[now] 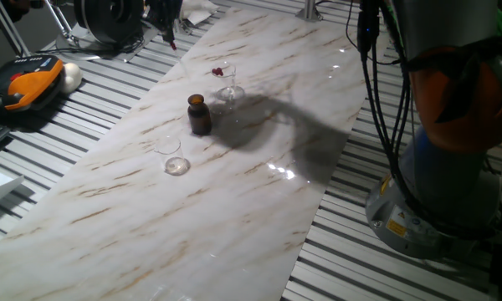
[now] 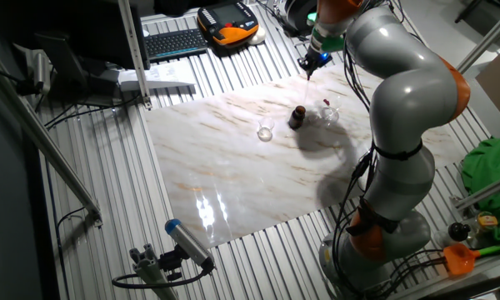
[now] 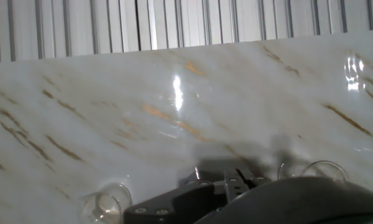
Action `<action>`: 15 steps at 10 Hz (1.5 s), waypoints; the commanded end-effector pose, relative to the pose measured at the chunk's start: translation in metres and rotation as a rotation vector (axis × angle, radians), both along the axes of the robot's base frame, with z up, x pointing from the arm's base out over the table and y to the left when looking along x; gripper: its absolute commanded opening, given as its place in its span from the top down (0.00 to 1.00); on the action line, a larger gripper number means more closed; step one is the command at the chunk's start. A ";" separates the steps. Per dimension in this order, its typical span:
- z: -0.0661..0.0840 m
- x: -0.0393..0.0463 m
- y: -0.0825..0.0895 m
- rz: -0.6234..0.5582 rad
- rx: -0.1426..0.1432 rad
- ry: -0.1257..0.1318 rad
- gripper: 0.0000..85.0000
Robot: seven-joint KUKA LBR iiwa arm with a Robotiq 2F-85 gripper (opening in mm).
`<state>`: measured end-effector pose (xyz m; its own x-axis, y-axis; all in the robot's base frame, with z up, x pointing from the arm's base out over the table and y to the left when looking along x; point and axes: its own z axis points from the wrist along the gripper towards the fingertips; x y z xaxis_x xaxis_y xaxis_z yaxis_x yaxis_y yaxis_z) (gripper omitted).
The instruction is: Transfer liquid using a dropper
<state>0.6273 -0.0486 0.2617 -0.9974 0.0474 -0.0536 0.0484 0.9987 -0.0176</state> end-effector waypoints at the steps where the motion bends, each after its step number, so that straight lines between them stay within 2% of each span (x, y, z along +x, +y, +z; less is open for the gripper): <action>1: -0.001 -0.0001 0.001 0.000 -0.001 -0.003 1.00; 2: -0.004 -0.0001 0.002 0.000 -0.001 -0.005 1.00; 4: -0.016 -0.0025 0.008 -0.004 -0.008 -0.026 1.00; 6: -0.024 -0.0037 0.007 -0.002 0.001 -0.034 1.00; 10: -0.030 -0.0058 0.011 -0.005 0.004 -0.046 1.00; 12: -0.035 -0.0089 0.013 -0.005 -0.005 -0.058 1.00; 15: -0.041 -0.0116 0.012 -0.005 0.003 -0.066 1.00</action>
